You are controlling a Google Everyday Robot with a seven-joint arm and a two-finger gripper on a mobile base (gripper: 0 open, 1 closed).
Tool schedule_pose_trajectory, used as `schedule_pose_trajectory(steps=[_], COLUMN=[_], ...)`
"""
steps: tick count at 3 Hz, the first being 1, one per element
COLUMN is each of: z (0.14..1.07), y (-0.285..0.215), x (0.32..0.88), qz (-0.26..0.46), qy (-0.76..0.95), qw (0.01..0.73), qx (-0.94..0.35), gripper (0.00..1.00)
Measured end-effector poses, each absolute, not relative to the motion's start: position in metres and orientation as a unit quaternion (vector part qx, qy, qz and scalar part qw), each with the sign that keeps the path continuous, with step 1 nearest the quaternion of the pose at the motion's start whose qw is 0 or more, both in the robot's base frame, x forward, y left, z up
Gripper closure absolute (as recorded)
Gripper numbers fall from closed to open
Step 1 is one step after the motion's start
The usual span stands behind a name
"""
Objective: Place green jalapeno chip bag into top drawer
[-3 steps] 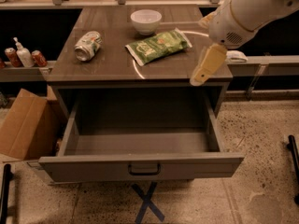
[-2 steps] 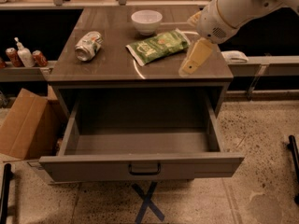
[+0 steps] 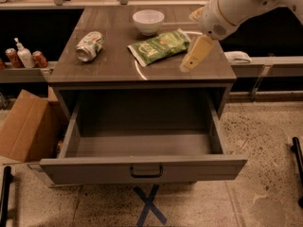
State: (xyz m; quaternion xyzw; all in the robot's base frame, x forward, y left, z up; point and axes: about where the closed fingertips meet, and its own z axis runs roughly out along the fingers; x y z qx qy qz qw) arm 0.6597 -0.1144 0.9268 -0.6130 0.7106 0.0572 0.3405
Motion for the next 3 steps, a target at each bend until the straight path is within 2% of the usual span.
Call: schedule_pose_trajectory(steps=[2, 3], z=[0.915, 0.915], y=[-0.125, -0.125], x=[0.74, 0.74], qz=[0.07, 0.07], qy=[0.709, 0.709], qw=[0.409, 0.409], qx=[-0.57, -0.57], gripper=[0.0, 0.0])
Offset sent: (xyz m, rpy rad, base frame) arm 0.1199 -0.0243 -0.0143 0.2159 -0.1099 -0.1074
